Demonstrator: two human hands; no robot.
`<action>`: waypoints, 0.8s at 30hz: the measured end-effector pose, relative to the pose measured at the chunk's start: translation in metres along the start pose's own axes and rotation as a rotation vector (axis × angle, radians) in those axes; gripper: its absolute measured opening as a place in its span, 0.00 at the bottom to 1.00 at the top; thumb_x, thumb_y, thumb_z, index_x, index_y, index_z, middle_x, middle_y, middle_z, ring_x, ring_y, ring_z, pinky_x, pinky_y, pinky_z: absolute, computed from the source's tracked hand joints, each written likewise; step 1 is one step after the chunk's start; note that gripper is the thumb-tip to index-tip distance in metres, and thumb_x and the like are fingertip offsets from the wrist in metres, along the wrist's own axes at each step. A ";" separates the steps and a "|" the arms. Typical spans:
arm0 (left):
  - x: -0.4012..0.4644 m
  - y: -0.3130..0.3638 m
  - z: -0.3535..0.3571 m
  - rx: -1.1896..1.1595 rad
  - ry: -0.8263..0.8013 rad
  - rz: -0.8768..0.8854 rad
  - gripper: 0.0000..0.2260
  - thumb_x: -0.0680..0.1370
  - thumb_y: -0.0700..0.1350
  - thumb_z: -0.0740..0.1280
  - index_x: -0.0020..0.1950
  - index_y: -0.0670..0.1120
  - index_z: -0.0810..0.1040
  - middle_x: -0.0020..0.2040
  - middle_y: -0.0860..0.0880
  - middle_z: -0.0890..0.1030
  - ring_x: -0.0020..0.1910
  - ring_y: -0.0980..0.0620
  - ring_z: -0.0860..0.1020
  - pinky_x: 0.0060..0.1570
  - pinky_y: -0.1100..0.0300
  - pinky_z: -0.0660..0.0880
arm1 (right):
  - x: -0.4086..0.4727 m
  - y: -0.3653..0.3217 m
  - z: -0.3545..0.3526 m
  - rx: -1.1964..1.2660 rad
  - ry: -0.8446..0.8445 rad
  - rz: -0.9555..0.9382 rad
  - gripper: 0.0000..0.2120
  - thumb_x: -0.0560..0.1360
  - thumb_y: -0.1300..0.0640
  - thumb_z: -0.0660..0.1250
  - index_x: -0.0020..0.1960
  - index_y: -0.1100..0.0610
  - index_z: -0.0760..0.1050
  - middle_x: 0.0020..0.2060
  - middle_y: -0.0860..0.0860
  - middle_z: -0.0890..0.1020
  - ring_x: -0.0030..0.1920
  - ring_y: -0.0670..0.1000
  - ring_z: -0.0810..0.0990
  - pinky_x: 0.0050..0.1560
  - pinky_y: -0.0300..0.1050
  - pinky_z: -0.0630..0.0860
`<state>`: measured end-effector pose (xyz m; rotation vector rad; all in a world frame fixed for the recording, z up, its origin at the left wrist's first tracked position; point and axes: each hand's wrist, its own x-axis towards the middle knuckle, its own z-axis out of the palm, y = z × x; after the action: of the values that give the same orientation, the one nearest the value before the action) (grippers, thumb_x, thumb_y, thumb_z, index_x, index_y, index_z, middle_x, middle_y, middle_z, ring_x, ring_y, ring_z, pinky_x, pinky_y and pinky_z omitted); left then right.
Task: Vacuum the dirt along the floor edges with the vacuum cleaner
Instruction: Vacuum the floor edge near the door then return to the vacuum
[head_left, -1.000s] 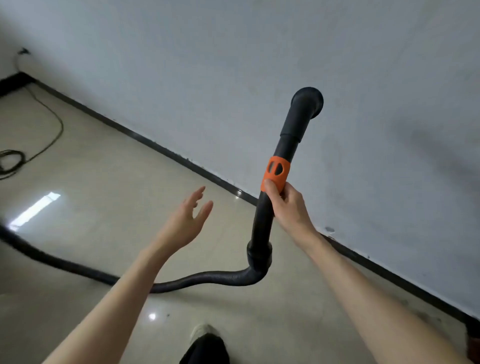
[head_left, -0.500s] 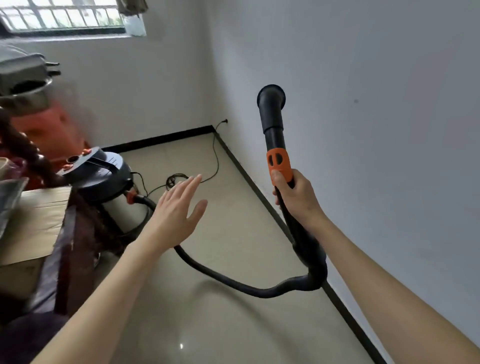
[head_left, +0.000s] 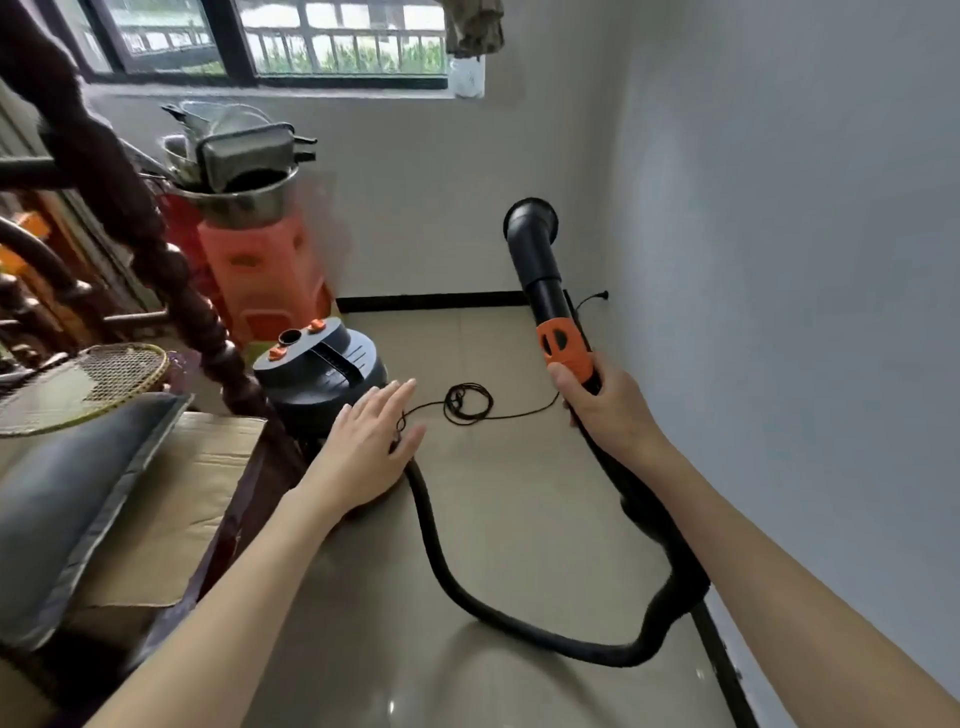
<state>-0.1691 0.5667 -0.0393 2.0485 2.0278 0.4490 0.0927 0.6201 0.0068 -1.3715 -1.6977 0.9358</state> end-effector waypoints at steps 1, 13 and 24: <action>0.015 -0.009 0.001 0.018 -0.003 -0.019 0.26 0.82 0.55 0.54 0.78 0.51 0.53 0.78 0.49 0.57 0.77 0.49 0.52 0.74 0.48 0.51 | 0.024 0.000 0.007 -0.009 -0.033 -0.002 0.12 0.77 0.45 0.65 0.44 0.53 0.72 0.34 0.51 0.76 0.32 0.50 0.76 0.37 0.47 0.77; 0.179 -0.176 0.028 0.139 -0.074 -0.237 0.27 0.82 0.56 0.51 0.79 0.51 0.48 0.79 0.48 0.49 0.78 0.48 0.46 0.74 0.50 0.46 | 0.262 0.020 0.172 -0.065 -0.253 0.030 0.10 0.79 0.48 0.65 0.43 0.52 0.71 0.34 0.48 0.75 0.35 0.49 0.74 0.35 0.38 0.70; 0.337 -0.357 0.132 0.201 -0.256 -0.403 0.28 0.83 0.55 0.51 0.79 0.48 0.46 0.79 0.44 0.45 0.77 0.43 0.44 0.75 0.46 0.46 | 0.416 0.109 0.374 -0.033 -0.418 0.291 0.10 0.77 0.47 0.67 0.43 0.52 0.72 0.34 0.46 0.76 0.37 0.51 0.75 0.43 0.48 0.72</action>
<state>-0.4528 0.9176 -0.2731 1.6244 2.3120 -0.0904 -0.2528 1.0151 -0.2158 -1.5517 -1.8472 1.4459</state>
